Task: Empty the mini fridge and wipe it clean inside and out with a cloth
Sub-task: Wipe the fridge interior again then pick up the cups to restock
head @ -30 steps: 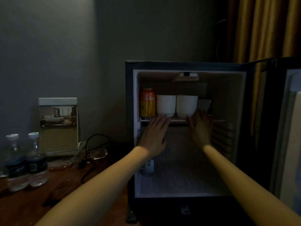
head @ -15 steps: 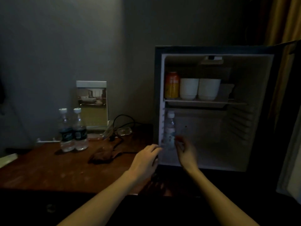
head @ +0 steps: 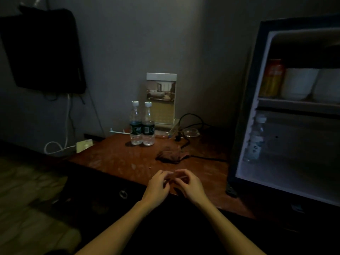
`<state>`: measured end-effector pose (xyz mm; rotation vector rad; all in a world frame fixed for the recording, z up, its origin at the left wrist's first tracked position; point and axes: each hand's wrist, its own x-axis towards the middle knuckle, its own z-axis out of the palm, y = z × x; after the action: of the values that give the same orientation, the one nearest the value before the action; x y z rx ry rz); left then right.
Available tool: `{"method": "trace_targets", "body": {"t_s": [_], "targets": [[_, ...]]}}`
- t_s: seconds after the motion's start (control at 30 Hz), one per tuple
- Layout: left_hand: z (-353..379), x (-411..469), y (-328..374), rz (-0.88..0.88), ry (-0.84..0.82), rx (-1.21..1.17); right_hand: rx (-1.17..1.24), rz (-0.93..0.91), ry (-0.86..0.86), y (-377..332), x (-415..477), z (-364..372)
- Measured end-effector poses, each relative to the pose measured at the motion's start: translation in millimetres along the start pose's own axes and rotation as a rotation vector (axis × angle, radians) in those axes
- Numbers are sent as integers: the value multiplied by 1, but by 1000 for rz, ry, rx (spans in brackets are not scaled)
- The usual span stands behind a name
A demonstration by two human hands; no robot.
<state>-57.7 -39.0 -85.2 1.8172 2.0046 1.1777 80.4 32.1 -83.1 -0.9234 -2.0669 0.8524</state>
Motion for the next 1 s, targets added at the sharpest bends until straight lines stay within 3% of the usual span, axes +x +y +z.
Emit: {"method": "trace_targets", "body": {"t_s": [0.2,0.37,0.5,0.8,1.0], "targets": [[-10,24,-28,-224,244,-140,113,39,-113,-17,42,49],[-27,60,-65,-310,266,-40,131,-14,-163,-27,79,85],[-38,90,-93,-348,321,-127,130,-74,-173,-25,116,100],[-45,161,-136,-401,624,-470,300,32,28,-5,194,128],[-41,197,-147,-355,695,-430,284,5,184,-7,226,143]]}}
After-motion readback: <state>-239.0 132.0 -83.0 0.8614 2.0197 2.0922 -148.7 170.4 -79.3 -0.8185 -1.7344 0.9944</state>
